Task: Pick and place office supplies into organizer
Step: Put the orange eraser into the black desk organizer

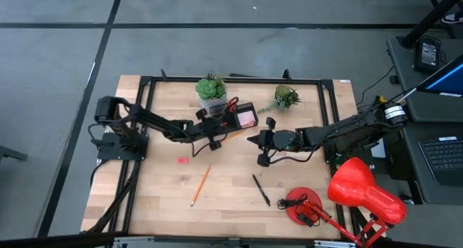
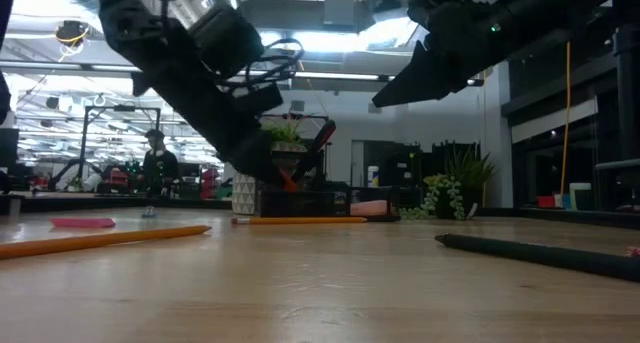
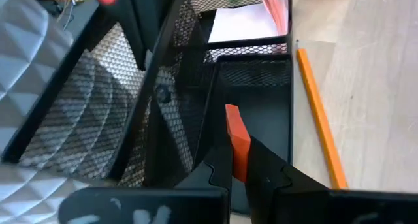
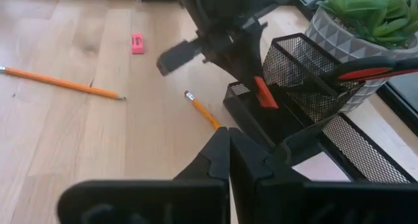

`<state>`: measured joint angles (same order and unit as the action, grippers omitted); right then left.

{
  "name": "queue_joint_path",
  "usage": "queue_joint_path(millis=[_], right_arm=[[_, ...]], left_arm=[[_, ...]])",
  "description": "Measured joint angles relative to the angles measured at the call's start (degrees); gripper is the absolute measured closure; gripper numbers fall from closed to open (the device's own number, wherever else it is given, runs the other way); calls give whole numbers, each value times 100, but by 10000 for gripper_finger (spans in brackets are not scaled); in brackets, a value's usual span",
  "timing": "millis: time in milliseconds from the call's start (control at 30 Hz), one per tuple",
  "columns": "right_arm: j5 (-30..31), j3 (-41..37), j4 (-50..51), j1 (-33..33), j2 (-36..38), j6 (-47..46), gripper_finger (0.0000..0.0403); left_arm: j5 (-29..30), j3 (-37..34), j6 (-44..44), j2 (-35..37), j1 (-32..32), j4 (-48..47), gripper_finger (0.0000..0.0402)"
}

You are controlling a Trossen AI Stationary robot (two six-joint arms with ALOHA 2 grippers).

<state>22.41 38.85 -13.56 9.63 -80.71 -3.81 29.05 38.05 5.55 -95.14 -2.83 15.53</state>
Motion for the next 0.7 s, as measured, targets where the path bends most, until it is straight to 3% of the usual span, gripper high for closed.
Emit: queue_joint_path(millis=[333, 700], right_arm=[[1, 2, 18, 0, -2, 25, 395], [1, 4, 17, 0, -2, -10, 394]], left_arm=[[-39, 240, -50, -255, 2, -158, 385], [-21, 240, -217, -192, 20, -229, 322]])
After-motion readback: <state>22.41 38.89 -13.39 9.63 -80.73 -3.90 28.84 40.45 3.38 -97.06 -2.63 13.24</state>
